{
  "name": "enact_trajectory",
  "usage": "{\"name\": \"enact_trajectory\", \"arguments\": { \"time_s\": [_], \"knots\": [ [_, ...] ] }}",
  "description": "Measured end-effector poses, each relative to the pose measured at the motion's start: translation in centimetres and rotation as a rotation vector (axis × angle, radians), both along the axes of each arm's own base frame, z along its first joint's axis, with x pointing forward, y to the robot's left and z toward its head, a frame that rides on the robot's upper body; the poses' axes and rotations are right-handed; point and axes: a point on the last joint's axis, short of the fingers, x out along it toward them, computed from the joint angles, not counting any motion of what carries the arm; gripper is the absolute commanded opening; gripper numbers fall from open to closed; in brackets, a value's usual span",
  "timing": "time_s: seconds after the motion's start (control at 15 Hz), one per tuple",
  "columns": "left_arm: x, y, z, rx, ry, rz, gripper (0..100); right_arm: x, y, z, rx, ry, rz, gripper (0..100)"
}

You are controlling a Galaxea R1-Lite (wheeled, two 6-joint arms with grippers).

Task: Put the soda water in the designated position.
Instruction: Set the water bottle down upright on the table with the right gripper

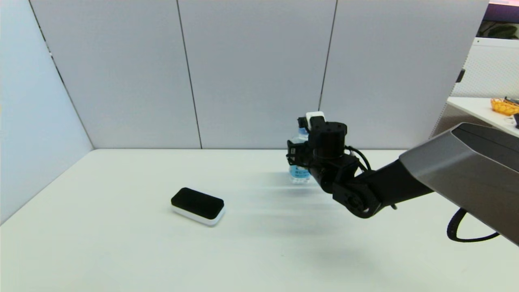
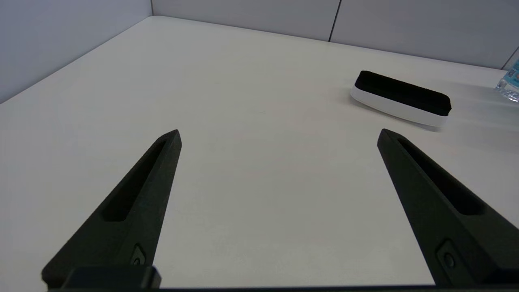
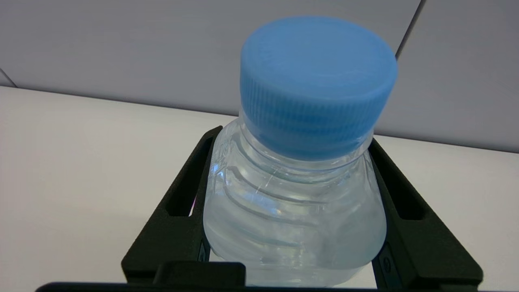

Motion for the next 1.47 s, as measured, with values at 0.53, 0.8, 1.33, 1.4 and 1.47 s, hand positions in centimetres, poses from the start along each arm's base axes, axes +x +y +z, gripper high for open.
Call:
{"name": "enact_trajectory", "arguments": {
  "time_s": [0.53,0.8,1.33,1.4,1.47],
  "knots": [
    [0.0,0.0,0.0,0.0,0.0,0.0,100,0.4,0.0,1.3,0.0,-0.038,-0.003,0],
    [0.0,0.0,0.0,0.0,0.0,0.0,100,0.5,-0.2,2.3,0.001,-0.065,0.0,0],
    [0.0,0.0,0.0,0.0,0.0,0.0,100,-0.5,-0.6,4.1,0.003,-0.057,0.057,0],
    [0.0,0.0,0.0,0.0,0.0,0.0,100,-0.8,-0.7,4.4,0.005,-0.057,0.075,0],
    [0.0,0.0,0.0,0.0,0.0,0.0,100,-1.0,-0.8,4.9,0.01,-0.064,0.083,0]
  ]
}}
